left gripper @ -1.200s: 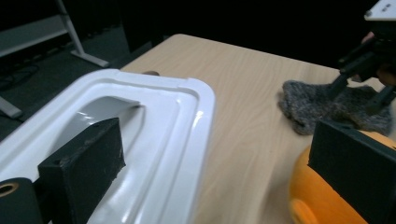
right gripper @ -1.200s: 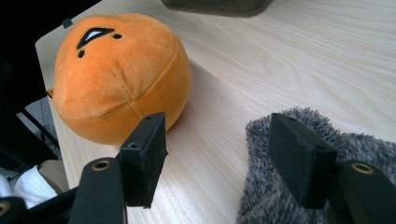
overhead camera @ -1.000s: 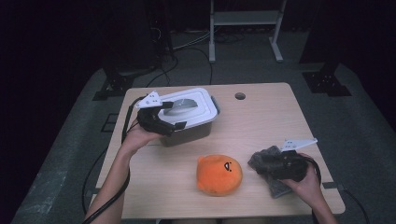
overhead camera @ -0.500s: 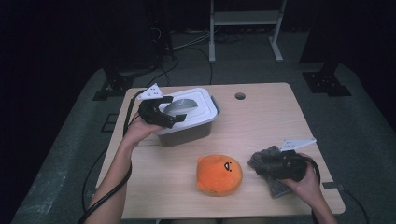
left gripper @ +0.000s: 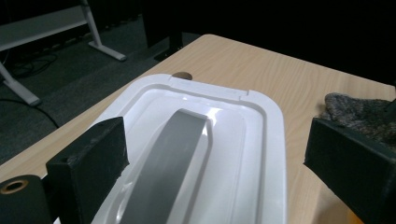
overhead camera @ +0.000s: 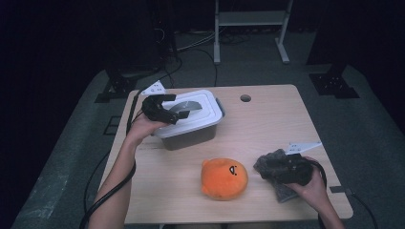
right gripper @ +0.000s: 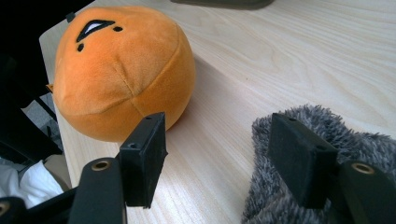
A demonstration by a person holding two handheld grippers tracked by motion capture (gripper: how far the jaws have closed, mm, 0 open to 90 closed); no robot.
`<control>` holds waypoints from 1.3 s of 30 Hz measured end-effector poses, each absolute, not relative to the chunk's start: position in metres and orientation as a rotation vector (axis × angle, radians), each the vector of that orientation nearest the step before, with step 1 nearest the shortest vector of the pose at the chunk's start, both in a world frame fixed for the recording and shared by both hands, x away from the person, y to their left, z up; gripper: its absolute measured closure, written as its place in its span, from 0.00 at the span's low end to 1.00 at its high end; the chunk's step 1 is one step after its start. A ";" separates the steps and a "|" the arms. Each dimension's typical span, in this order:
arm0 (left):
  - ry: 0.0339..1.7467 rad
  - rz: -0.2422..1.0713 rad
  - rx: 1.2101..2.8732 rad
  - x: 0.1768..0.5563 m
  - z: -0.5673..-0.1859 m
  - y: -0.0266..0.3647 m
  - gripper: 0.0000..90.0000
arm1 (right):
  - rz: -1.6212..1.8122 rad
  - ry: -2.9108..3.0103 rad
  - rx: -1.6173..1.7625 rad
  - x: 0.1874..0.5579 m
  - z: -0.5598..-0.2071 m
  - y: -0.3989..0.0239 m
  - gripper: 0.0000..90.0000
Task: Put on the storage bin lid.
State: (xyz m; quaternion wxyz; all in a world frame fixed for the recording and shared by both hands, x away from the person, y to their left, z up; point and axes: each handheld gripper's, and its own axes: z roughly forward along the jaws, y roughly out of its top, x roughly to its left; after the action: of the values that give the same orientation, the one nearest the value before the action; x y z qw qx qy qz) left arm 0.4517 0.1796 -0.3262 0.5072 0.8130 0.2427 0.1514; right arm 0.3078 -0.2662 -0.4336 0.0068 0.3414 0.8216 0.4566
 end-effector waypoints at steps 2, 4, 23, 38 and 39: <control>0.585 0.356 1.964 0.454 -0.327 0.179 0.07 | 1.433 2.569 1.069 0.308 -0.434 -0.266 0.40; 0.585 0.362 1.975 0.456 -0.327 0.179 0.08 | 1.431 2.571 1.069 0.308 -0.434 -0.266 0.40; 0.614 0.360 2.010 0.475 -0.335 0.177 0.23 | 1.430 2.580 1.064 0.307 -0.435 -0.266 0.40; 0.598 0.359 2.075 0.481 -0.339 0.173 0.45 | 1.437 2.586 1.049 0.307 -0.435 -0.265 0.40; 0.600 0.360 2.081 0.481 -0.339 0.172 0.46 | 1.436 2.587 1.050 0.307 -0.435 -0.265 0.40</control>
State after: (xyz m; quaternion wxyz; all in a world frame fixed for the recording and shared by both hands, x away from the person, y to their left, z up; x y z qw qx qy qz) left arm 0.4813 0.1721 -0.3390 0.4555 0.8438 0.2431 0.1461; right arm 0.3069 -0.2648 -0.4346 0.0009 0.3343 0.8241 0.4573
